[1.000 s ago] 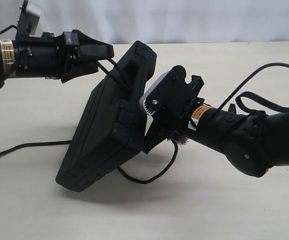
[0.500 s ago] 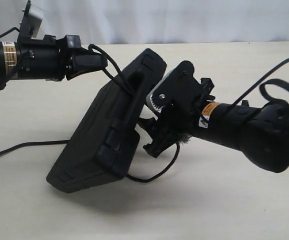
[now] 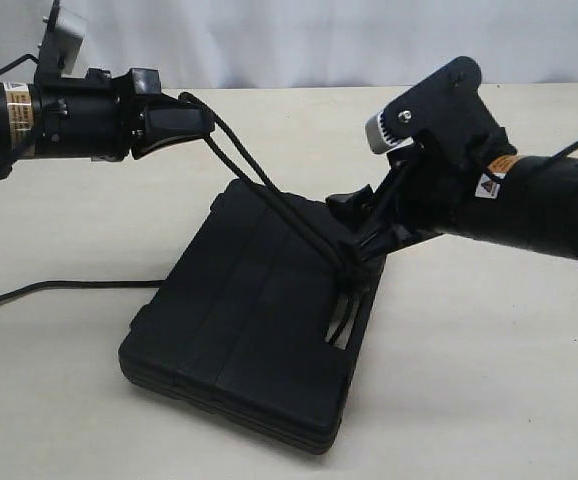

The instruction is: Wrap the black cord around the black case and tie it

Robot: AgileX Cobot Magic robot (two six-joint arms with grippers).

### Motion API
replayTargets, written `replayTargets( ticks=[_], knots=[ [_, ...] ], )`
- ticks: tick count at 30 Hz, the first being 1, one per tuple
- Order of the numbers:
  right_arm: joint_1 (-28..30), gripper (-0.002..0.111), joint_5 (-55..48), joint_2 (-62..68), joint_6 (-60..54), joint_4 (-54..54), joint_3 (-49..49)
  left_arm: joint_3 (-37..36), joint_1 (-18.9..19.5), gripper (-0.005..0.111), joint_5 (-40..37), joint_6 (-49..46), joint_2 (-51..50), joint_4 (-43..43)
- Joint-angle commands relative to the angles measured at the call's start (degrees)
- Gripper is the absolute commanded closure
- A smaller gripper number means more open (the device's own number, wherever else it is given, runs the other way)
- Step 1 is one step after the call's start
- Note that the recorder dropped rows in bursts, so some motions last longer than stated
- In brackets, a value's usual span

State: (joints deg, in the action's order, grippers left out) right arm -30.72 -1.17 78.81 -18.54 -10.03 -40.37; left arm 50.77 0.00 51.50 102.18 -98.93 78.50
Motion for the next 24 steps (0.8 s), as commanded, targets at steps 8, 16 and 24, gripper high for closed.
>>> replayTargets(
  ticks=[8, 16, 24],
  knots=[
    [-0.12, 0.041, -25.87, 13.76, -34.99, -23.24, -17.02, 0.29, -0.07, 0.107, 0.02, -10.14, -0.11, 2.43],
    [-0.12, 0.041, -21.11, 18.65, -54.94, -26.73, -16.91, 0.29, 0.0, 0.107, -2.03, -17.49, -0.11, 4.27],
    [-0.12, 0.041, -13.38, 21.79, -55.12, -27.01, -16.91, 0.29, 0.0, 0.107, -1.82, -21.56, -0.11, 4.27]
  ],
)
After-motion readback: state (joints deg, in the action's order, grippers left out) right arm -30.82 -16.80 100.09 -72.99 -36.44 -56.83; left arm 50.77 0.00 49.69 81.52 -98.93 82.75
